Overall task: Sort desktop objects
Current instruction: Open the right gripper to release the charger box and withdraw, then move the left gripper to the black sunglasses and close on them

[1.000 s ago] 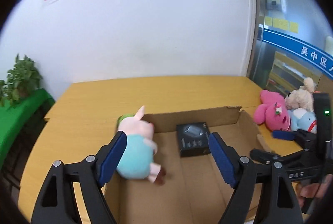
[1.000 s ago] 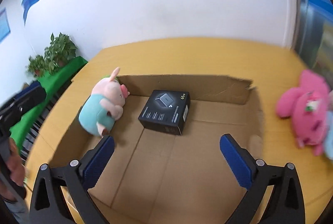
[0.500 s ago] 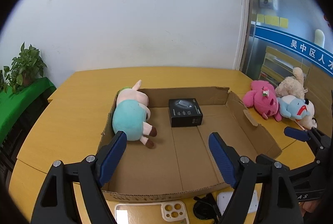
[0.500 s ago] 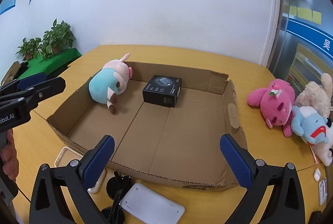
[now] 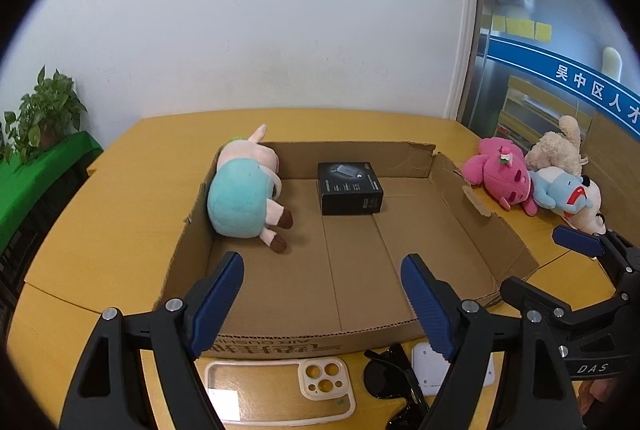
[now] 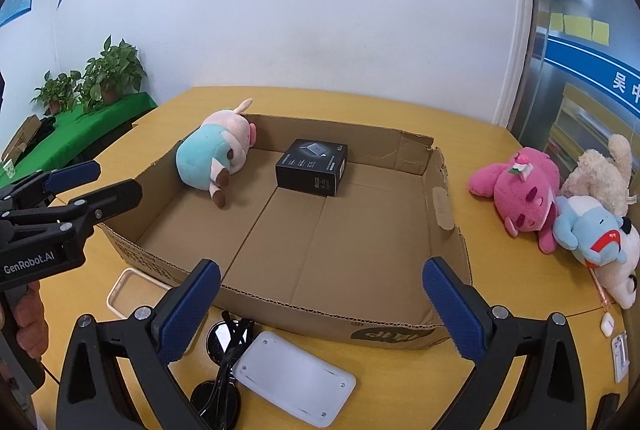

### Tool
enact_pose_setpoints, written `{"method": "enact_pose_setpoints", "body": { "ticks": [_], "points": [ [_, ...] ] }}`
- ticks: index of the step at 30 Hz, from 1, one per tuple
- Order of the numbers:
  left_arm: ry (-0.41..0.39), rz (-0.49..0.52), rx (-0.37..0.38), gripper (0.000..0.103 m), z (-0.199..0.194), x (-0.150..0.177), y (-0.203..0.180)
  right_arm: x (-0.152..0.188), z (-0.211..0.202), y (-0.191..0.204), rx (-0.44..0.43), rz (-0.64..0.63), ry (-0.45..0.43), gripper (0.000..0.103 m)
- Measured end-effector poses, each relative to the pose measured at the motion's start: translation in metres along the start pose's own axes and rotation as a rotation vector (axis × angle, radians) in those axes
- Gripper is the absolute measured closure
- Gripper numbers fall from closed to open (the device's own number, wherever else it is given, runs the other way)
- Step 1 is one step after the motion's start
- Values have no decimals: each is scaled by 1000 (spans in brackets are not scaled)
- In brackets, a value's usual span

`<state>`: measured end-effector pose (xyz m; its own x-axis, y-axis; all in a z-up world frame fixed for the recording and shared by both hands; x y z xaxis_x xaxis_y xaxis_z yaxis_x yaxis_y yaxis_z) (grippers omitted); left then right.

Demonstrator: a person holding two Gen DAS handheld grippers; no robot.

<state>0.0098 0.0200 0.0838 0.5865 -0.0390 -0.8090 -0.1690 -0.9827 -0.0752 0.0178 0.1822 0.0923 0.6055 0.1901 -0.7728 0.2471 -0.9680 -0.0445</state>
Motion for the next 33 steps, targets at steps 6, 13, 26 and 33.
{"method": "enact_pose_setpoints", "body": {
  "ticks": [6,13,26,33],
  "points": [
    [16,8,10,22,3,5,1,0,2,2,-2,1,1,0],
    [29,2,24,22,8,8,4,4,6,6,-17,8,9,0],
    [120,-8,62,22,18,45,4,45,12,5,-166,34,103,0],
    [267,-36,156,22,34,94,-5,127,17,33,-376,64,282,19]
  ]
}}
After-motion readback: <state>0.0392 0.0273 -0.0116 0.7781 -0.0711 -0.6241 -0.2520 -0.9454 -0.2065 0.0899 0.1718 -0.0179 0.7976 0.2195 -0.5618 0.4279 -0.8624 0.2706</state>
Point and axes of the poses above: each gripper's, at about its wrist camera, not at the fingertips, and z roughly the way its jaws point, y to its left, x to its underside, the point moved 5 cm from there along z, roughly the way its jaws point
